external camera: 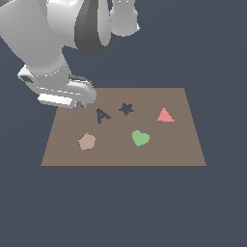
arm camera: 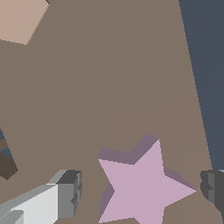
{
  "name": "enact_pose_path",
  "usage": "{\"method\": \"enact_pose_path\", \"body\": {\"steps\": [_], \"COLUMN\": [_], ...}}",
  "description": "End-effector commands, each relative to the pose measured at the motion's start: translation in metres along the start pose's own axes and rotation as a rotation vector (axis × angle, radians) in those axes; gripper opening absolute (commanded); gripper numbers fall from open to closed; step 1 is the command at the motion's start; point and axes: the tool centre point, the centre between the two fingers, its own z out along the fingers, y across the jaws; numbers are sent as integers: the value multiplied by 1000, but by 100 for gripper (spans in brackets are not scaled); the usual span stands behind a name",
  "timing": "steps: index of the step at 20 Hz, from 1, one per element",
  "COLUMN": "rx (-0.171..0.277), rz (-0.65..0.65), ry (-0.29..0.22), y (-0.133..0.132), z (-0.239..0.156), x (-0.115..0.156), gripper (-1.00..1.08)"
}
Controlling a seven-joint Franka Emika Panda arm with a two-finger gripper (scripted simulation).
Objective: Insert a designated object into the corresponding slot on a board.
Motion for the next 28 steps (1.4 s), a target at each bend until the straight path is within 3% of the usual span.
{"method": "enact_pose_path", "body": {"steps": [1, 3, 4, 18, 28], "rx": [0, 0, 0, 1, 0], "rz": [0, 0, 0, 6, 99], "ry": [0, 0, 0, 0, 0], "y": [0, 1, 1, 0, -17], "z": [6, 8, 8, 7, 6], "x": [0, 0, 0, -1, -13], "gripper": [100, 100, -100, -100, -100]}}
